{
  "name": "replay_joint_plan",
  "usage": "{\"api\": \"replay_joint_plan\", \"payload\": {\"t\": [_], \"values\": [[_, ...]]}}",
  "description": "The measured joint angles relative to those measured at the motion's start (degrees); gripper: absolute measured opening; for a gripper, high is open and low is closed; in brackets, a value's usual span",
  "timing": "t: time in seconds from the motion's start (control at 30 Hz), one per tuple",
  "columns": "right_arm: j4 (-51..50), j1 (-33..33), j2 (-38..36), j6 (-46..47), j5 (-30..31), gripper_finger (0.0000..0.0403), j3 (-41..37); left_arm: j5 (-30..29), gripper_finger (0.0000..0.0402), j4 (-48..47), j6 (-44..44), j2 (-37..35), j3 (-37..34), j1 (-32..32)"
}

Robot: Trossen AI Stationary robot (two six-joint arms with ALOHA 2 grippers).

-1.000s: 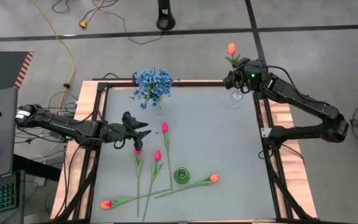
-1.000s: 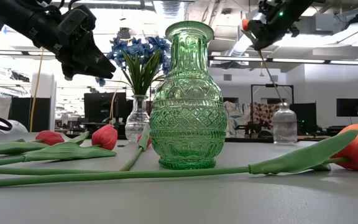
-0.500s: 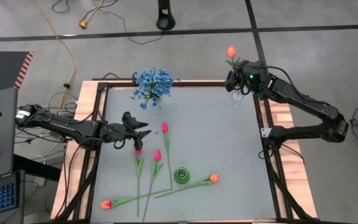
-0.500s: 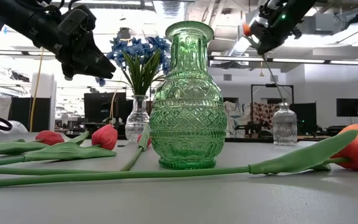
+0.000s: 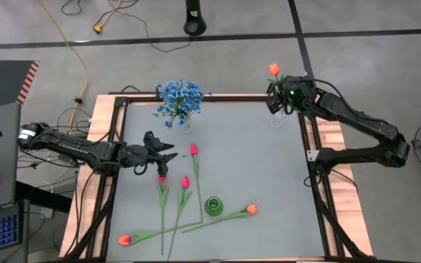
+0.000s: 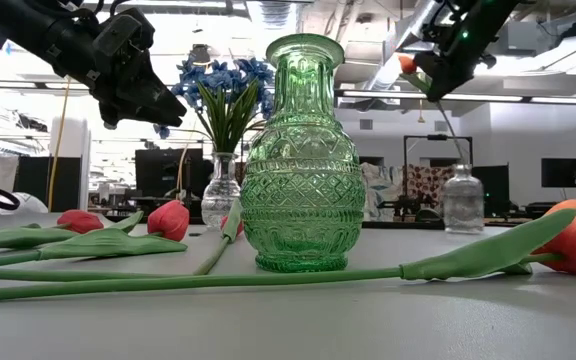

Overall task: Sort flowers into vase by color
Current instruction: Put the top right orange tulip into the top right transparent vase

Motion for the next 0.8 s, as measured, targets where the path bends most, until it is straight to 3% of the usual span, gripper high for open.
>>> {"api": "replay_joint_plan", "payload": {"t": [0.27, 0.8], "values": [[0.0, 0.1, 0.0, -0.3, 0.0, 0.0053, 0.0, 0.0, 0.0167, 0.0, 0.0, 0.0, 0.0, 0.0], [-3.7, 0.1, 0.0, -0.4, -0.1, 0.0099, 0.0, 0.0, 0.0167, 0.0, 0.0, 0.0, 0.0, 0.0]]}}
